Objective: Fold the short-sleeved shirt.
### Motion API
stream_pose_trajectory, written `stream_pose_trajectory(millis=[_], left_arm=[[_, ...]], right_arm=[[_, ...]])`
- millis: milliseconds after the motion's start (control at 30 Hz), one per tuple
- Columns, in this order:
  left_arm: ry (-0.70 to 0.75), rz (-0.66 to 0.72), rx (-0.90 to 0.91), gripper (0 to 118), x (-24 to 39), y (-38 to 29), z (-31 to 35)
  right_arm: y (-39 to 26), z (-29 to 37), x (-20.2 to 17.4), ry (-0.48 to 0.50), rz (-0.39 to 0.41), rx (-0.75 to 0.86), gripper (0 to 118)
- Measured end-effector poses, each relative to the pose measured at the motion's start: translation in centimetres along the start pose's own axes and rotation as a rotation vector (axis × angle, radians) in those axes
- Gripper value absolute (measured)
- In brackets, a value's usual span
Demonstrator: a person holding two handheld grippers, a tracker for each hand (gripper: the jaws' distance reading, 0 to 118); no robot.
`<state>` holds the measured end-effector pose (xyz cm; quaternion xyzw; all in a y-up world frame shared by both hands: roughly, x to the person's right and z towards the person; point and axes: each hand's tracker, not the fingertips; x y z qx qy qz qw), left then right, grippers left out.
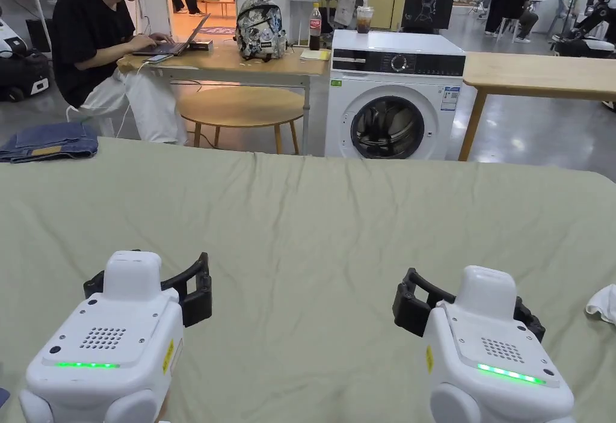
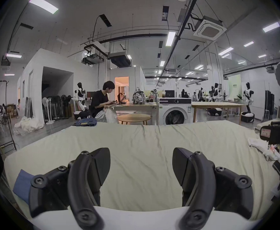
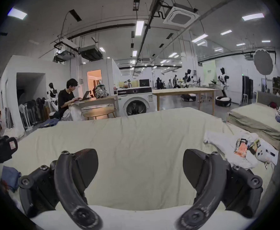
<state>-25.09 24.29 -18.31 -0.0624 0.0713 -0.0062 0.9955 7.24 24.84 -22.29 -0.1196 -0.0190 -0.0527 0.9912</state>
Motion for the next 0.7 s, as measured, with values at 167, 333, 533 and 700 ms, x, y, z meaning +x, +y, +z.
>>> stream_pose_trajectory(millis=[167, 333, 533, 700], left_arm=[[-0.029, 0.005, -0.013, 78, -0.1, 0.08, 0.02], [-0.042, 0.014, -0.001, 78, -0.02, 0.25, 0.12], [-0.037, -0.003, -0.009, 78, 0.33, 0.21, -0.18], [-0.036, -0.001, -0.022, 78, 0.35, -0.04, -0.27]], right_arm=[[0.11, -0.23, 0.32, 0.027, -0.017, -0.01, 105], [0.12, -0.26, 0.12, 0.006, -0.008, 0.006, 105], [-0.18, -0.23, -0.07, -0.014, 0.034, 0.03, 105], [0.08, -0.27, 0.07, 0.008, 0.031, -0.009, 105]])
